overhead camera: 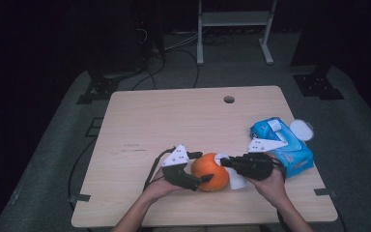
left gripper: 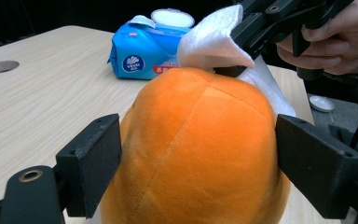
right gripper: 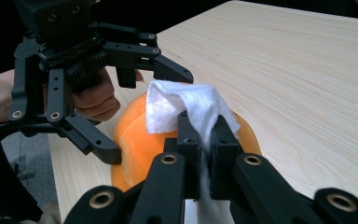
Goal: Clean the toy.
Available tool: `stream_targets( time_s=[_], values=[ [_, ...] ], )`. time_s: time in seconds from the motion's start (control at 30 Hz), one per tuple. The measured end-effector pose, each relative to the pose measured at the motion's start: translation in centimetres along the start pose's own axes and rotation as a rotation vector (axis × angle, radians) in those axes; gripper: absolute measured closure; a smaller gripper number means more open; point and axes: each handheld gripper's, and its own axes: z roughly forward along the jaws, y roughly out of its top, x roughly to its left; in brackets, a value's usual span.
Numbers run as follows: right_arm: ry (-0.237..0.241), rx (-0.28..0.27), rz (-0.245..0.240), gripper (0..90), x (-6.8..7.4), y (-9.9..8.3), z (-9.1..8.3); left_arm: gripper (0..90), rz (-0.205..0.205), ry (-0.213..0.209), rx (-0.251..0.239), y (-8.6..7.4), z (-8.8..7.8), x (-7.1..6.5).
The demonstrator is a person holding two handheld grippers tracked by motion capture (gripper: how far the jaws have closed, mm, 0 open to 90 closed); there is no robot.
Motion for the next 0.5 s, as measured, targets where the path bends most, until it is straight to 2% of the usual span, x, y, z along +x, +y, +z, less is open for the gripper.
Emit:
stream_targets(
  time_s=[0.07,0.2,0.3,0.37,0.4,0.43,0.47,0.5],
  values=[
    [0.002,0.001,-0.001,84.8,0.0,-0.1,0.0,16.0,0.003,0.001,0.002,0.0,0.0,0.0],
    [0.011,0.001,0.001,84.8,-0.1,-0.1,0.0,12.0,-0.019,0.001,0.002,-0.2,0.1,0.2],
    [0.011,0.002,0.0,84.8,-0.1,-0.1,0.0,9.0,-0.041,-0.013,-0.009,-0.4,0.3,0.5],
    [0.01,0.002,0.0,84.7,-0.1,-0.1,-0.1,6.3,-0.058,-0.03,0.008,-0.8,0.5,0.7],
    [0.007,-0.001,0.002,84.7,-0.2,-0.1,-0.1,6.0,-0.051,-0.031,0.01,-1.0,0.6,0.7],
    [0.004,-0.005,0.0,84.7,-0.3,-0.2,-0.1,6.5,-0.045,-0.035,0.005,-1.1,0.6,0.7],
    [0.004,-0.007,0.008,84.7,-0.3,-0.2,-0.1,9.5,-0.047,-0.039,0.005,-1.1,0.6,0.7],
    [0.004,-0.005,0.013,84.7,-0.4,-0.2,-0.1,14.7,-0.031,-0.027,0.005,-1.1,0.5,0.6]
  ],
)
